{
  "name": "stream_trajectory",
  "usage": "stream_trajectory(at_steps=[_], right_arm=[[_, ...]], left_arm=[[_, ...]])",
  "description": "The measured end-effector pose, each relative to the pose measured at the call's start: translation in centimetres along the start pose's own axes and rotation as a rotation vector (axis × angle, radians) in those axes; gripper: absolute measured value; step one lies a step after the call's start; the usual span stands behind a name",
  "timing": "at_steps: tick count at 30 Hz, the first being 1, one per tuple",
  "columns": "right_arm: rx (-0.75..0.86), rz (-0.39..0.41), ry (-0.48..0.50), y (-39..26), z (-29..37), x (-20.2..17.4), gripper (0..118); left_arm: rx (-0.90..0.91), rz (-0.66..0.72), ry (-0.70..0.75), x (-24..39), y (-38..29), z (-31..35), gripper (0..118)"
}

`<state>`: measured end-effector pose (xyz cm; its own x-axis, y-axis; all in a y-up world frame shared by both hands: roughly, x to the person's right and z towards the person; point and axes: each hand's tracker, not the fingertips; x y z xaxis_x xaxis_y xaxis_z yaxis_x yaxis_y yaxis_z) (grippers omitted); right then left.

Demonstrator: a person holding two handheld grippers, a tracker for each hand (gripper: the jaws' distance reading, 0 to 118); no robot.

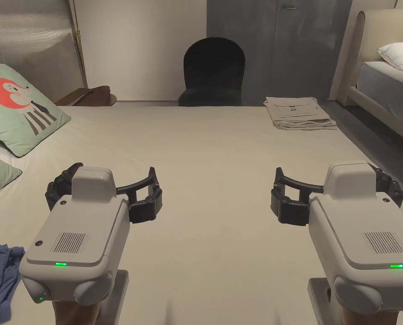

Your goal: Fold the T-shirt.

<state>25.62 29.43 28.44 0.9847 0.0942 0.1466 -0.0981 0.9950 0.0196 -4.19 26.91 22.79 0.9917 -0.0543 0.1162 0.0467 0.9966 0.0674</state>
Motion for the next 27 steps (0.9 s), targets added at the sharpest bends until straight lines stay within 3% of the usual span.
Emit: stream_trajectory(at_steps=[27], right_arm=[[0.001, 0.003, 0.004, 0.00, 0.06, -0.20, 114]], left_arm=[[-0.002, -0.004, -0.003, -0.25, -0.02, 0.18, 111]])
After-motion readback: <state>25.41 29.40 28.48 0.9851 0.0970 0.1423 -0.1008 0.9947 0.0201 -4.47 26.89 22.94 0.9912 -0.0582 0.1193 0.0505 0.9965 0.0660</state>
